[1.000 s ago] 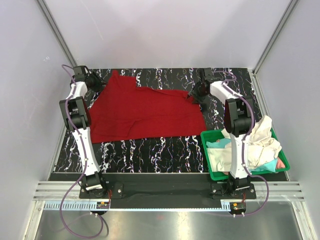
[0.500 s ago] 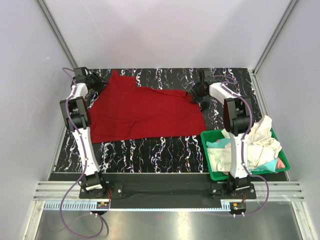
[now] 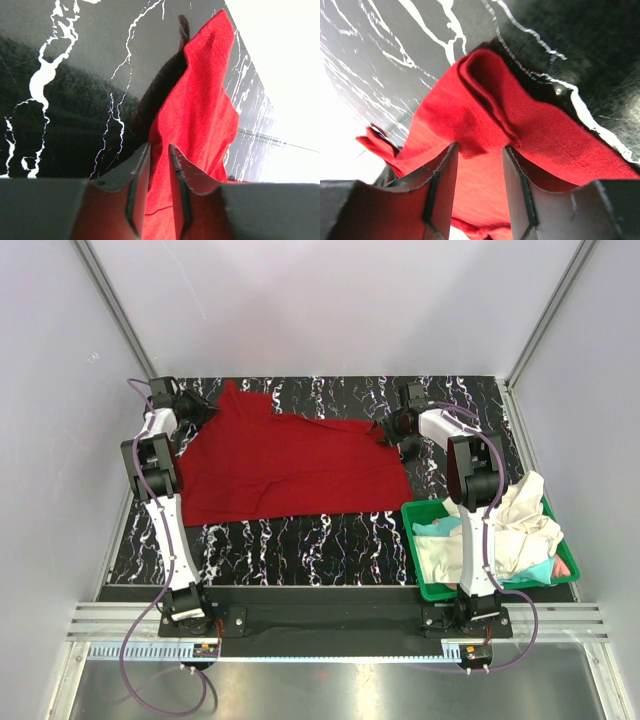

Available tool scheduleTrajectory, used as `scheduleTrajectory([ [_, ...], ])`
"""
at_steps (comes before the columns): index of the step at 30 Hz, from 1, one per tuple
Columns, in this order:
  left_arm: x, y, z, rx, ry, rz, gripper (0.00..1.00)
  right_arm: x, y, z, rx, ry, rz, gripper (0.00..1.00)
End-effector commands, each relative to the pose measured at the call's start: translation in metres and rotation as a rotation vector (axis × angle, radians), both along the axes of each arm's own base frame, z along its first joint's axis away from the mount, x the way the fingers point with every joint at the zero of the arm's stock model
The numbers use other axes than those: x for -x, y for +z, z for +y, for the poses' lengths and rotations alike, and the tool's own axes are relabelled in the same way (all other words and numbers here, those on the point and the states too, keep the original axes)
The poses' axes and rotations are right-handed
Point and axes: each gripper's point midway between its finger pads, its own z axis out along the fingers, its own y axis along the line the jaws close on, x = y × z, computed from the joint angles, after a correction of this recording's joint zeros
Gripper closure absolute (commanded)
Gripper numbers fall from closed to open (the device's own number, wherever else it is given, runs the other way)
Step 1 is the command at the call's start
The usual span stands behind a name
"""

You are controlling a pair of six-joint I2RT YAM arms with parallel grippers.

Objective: Fold and stack the t-shirts
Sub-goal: Fold the tshirt

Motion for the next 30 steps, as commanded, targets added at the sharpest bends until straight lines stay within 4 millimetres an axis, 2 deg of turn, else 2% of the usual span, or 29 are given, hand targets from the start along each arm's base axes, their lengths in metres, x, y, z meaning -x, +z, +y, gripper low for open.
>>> scheduleTrajectory([
  [1, -0.004, -0.001, -0.004, 0.014, -0.025, -0.028, 0.75, -0.012, 0.008, -0.011, -0.019, -0.131, -0.014, 0.54],
  [3, -0.005, 0.000, -0.005, 0.014, -0.028, -0.032, 0.80, -0.014, 0.010, -0.013, -0.011, -0.146, -0.017, 0.57],
  [6, -0.006, 0.001, -0.005, 0.017, -0.037, -0.046, 0.91, -0.012, 0.007, -0.019, 0.021, -0.165, 0.007, 0.69],
  [7, -0.007, 0.001, -0.006, 0.014, -0.043, -0.049, 0.99, -0.013, 0.007, -0.021, 0.025, -0.164, 0.004, 0.80],
  [8, -0.008, 0.004, -0.006, 0.014, -0.045, -0.055, 1.00, -0.015, 0.008, -0.020, 0.020, -0.155, 0.000, 0.84],
  [14, -0.009, 0.018, -0.007, 0.011, -0.056, -0.082, 1.00, -0.019, 0.024, -0.026, 0.094, -0.073, -0.036, 0.93],
  [16, -0.009, 0.025, -0.006, 0.004, -0.057, -0.094, 1.00, -0.016, 0.024, -0.030, 0.137, -0.026, -0.036, 0.95],
  [19, -0.008, 0.039, -0.004, -0.006, -0.053, -0.119, 1.00, -0.023, 0.042, -0.034, 0.206, 0.073, -0.089, 0.96],
  [20, -0.007, 0.050, -0.002, -0.012, -0.052, -0.138, 1.00, -0.023, 0.040, -0.035, 0.226, 0.105, -0.090, 0.96],
  [25, 0.001, 0.065, 0.002, -0.039, -0.060, -0.155, 1.00, -0.020, 0.049, -0.038, 0.330, 0.317, -0.136, 0.95],
  [26, 0.003, 0.075, 0.004, -0.044, -0.057, -0.169, 1.00, -0.019, 0.050, -0.036, 0.317, 0.356, -0.147, 0.95],
  [30, 0.014, 0.091, 0.005, -0.066, -0.065, -0.184, 1.00, -0.013, 0.048, -0.042, 0.307, 0.421, -0.150, 0.94],
])
